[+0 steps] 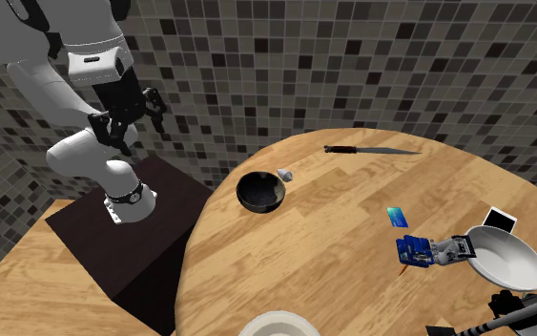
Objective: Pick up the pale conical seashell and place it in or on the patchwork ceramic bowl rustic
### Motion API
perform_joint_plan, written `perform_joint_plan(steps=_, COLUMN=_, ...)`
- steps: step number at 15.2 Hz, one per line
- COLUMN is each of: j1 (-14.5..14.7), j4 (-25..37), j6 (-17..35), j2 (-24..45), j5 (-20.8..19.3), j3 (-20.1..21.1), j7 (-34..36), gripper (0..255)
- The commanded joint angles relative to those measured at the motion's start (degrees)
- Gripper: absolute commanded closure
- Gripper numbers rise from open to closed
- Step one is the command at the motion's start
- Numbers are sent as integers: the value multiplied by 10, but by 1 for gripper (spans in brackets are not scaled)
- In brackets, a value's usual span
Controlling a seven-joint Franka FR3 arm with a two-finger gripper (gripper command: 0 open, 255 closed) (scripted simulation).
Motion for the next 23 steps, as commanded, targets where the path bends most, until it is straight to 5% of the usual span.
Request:
perform_joint_plan(steps=1, j1=0, j4=0, j6=0, j2=0, j5=0, j3=0, j7=0, gripper=0)
perform_joint_plan(steps=12, j1=25, j4=-104, j6=158, j2=38, j5=81, j3=120, j7=148, gripper=0)
perform_joint_plan(steps=23, j1=29, j4=-109, j6=338, j2=190, j5=117, j3=255, j7=303, gripper=0)
